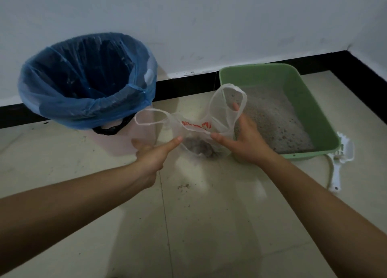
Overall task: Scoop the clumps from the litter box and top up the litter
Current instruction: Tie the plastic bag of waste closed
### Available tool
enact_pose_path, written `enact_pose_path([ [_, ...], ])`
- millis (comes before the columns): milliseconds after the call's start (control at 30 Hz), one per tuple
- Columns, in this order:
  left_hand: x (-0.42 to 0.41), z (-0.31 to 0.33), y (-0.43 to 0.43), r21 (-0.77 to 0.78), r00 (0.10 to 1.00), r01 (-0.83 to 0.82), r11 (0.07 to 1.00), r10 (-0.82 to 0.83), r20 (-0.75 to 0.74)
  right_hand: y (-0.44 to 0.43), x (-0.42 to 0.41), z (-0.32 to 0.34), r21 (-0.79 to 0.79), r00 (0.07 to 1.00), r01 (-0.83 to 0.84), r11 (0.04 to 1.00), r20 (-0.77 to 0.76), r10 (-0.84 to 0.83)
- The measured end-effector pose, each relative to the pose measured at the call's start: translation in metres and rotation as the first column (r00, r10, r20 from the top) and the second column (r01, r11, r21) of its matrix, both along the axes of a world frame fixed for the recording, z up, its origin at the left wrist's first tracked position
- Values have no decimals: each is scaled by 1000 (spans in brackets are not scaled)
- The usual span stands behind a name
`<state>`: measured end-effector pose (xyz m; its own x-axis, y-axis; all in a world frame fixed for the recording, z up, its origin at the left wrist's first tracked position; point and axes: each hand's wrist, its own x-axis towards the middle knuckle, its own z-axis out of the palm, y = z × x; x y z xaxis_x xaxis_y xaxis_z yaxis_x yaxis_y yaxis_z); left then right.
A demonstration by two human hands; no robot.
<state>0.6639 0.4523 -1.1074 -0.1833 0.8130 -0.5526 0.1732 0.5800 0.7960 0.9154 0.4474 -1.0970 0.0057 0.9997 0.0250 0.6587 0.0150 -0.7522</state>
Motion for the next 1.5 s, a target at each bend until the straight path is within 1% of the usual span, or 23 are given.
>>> enact_pose_path([
  [67, 2, 2, 5, -65, 996, 78, 995, -75, 50, 11, -5, -6, -12, 1000, 3, 1000, -9, -3],
  [167, 14, 16, 25, 25, 979, 171, 985, -173, 109, 27, -10, -18, -55, 999, -25, 998, -26, 24],
  [233, 26, 27, 40, 73, 980, 143, 987, -152, 131, 34, -17, -18, -66, 1000, -27, 997, -16, 26],
  [300, 35, 32, 55, 118, 992, 83, 990, -93, 89, 36, -28, -9, -76, 999, 25, 997, -34, -28],
  [367, 39, 39, 61, 235, 999, -1, 972, -10, 49, 34, -36, -2, -69, 982, 84, 994, -166, -95],
  [433, 38, 44, 61, 344, 997, -46, 938, 24, 67, 27, -44, 9, -64, 899, 174, 983, -396, -185],
  [467, 37, 47, 61, 384, 992, -60, 922, 14, 122, 24, -47, 15, -37, 851, 232, 972, -476, -222],
  [533, 31, 50, 55, 409, 965, -76, 909, -37, 261, 16, -49, 22, 19, 807, 324, 946, -528, -265],
  [600, 22, 47, 50, 341, 929, -45, 939, -86, 359, 6, -48, 20, 11, 838, 311, 950, -475, -269],
  [667, 13, 41, 47, 221, 913, 42, 974, -127, 387, -4, -46, 10, -81, 929, 209, 975, -296, -224],
  [733, 10, 40, 44, 169, 888, 144, 975, -203, 413, -13, -46, 2, -151, 970, 145, 978, -175, -171],
  [767, 9, 42, 43, 180, 879, 224, 958, -278, 386, -16, -47, 1, -142, 978, 130, 981, -143, -150],
  [833, 10, 48, 42, 251, 845, 432, 866, -486, 222, -17, -53, 4, -117, 993, 97, 988, -57, -104],
  [933, 11, 57, 35, 319, 727, 636, 703, -684, 59, -16, -57, 8, -149, 997, 54, 987, 60, -46],
  [967, 11, 60, 33, 328, 730, 636, 699, -682, 38, -17, -57, 9, -166, 995, 33, 986, 100, -16],
  [1033, 13, 70, 30, 364, 792, 546, 755, -606, 70, -20, -60, 14, -164, 990, -10, 986, 138, 33],
  [1100, 15, 80, 31, 359, 825, 397, 845, -500, 264, -26, -63, 21, -76, 995, -40, 996, 91, 47],
  [1167, 16, 91, 34, 313, 794, 248, 917, -378, 476, -31, -60, 23, 110, 996, -75, 991, 58, 69],
  [1267, 18, 96, 39, 209, 745, 142, 968, -243, 622, -34, -51, 21, 269, 991, -117, 956, 93, 95],
  [1367, 18, 93, 42, 168, 750, 147, 975, -221, 623, -32, -42, 11, 351, 931, -170, 921, 364, 34],
  [1400, 15, 92, 43, 165, 754, 176, 971, -240, 611, -31, -37, 7, 358, 917, -159, 920, 399, 3],
  [1433, 11, 89, 44, 161, 748, 209, 965, -264, 610, -31, -33, 6, 326, 936, -101, 940, 350, -21],
  [1500, 0, 83, 45, 131, 713, 270, 954, -289, 639, -33, -25, 8, 200, 994, 44, 979, 87, -63],
])
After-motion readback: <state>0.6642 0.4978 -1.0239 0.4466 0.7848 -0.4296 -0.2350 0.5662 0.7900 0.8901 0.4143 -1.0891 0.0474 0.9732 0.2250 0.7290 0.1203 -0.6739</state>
